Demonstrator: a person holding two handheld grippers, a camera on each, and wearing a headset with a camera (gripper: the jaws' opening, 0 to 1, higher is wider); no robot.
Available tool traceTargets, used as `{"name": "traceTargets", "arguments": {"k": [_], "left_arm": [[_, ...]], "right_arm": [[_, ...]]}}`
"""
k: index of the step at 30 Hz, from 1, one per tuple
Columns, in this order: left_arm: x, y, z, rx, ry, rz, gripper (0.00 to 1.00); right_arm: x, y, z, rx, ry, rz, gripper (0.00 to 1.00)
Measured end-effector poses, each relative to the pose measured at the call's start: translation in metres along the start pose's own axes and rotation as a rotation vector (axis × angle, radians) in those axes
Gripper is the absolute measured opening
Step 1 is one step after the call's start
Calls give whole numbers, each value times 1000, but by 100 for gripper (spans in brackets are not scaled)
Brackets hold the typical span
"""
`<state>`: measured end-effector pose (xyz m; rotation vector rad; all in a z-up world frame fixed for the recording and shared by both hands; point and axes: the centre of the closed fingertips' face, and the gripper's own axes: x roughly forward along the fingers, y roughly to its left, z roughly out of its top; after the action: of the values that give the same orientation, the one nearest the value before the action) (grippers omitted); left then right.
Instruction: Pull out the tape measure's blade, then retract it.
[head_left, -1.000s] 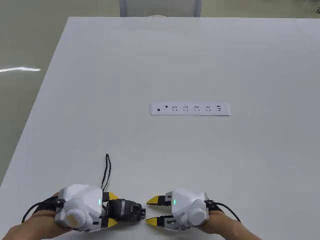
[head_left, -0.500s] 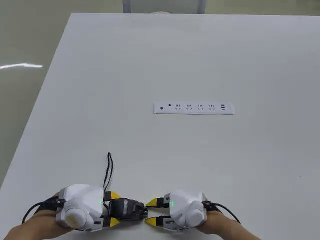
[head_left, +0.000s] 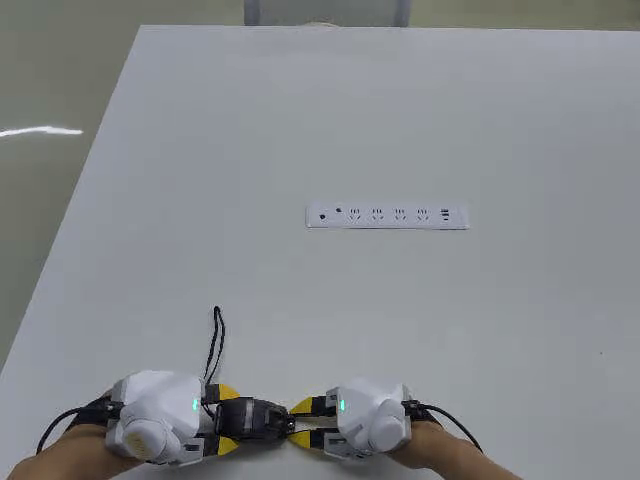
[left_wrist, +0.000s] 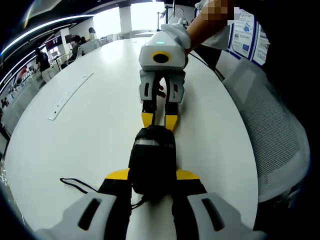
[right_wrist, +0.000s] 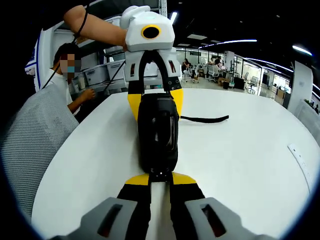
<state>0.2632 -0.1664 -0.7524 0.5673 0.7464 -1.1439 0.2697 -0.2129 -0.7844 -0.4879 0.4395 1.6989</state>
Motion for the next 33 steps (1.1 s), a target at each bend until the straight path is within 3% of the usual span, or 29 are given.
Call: {"name": "traceTargets", "arguments": {"k": [17,33], "left_arm": [[-1,0,-1,-18,-12,5,26],[-2,1,-1,-24,-12,6,26]], "right_arm": [[0,-1,0,-6,37,28,10],[-1,-1,0,0,40,34,10]]}}
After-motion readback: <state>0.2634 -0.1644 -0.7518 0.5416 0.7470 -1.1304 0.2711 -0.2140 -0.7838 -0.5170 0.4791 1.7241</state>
